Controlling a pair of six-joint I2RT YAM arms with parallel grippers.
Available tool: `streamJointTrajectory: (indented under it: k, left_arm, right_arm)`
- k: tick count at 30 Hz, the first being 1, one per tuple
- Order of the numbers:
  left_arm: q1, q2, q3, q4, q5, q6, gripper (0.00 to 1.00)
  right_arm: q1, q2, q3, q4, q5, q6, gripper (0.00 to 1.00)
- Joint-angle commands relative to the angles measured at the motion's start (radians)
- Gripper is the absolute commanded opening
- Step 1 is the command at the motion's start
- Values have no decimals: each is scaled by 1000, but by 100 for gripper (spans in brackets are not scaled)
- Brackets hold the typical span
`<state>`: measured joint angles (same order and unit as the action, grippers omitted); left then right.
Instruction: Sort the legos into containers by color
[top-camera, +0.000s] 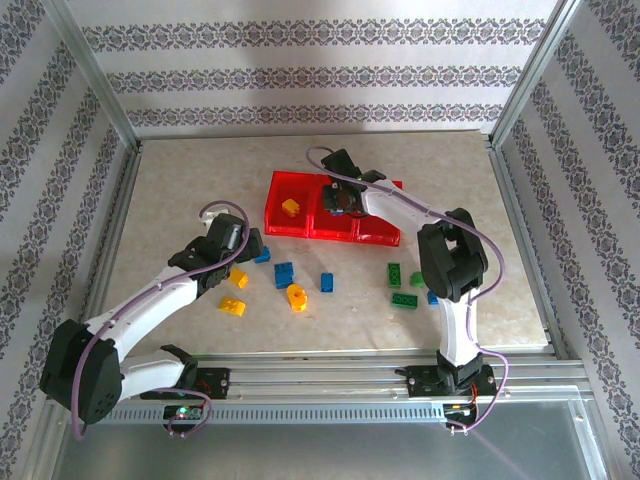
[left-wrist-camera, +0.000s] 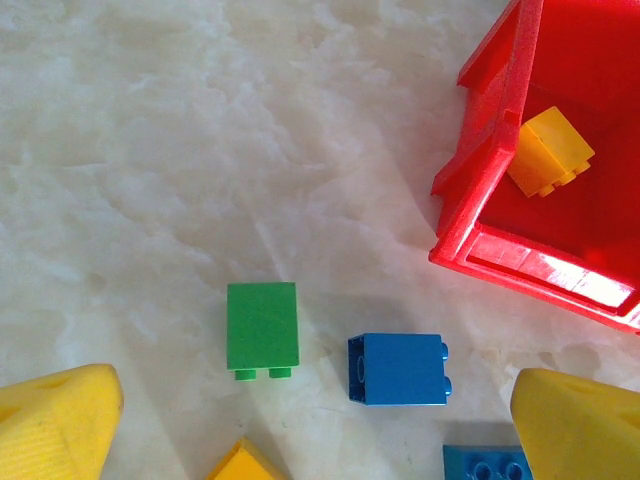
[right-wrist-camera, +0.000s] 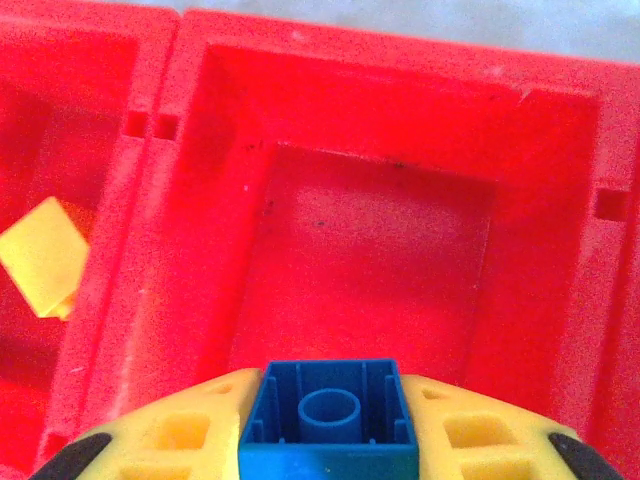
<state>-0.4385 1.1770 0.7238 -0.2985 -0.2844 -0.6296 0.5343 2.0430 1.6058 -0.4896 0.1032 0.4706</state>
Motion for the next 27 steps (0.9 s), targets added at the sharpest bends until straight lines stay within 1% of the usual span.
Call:
streamJointTrajectory:
  k: [1, 5, 9, 12, 20, 27]
  left_arm:
    - [14, -13, -9, 4, 6, -13, 100]
    - [16, -12, -9, 2, 5, -15, 100]
    - [20, -14, -8, 0, 8, -13, 100]
    - [25, -16, -7, -5, 7, -10, 100]
    - [30, -20, -11, -14, 12, -1, 100]
    - [32, -16, -10, -46, 16, 8, 100]
  right_arm:
    - [0, 36, 38, -30, -13, -15, 29]
    - [-1, 52, 52, -32, -20, -14, 35]
    - [-2, 57, 58, -37, -22, -14, 44]
    - [-1, 50, 60, -41, -23, -14, 49]
    - [1, 3, 51, -44, -34, -6, 53]
    - [2, -89, 4, -29, -46, 5, 58]
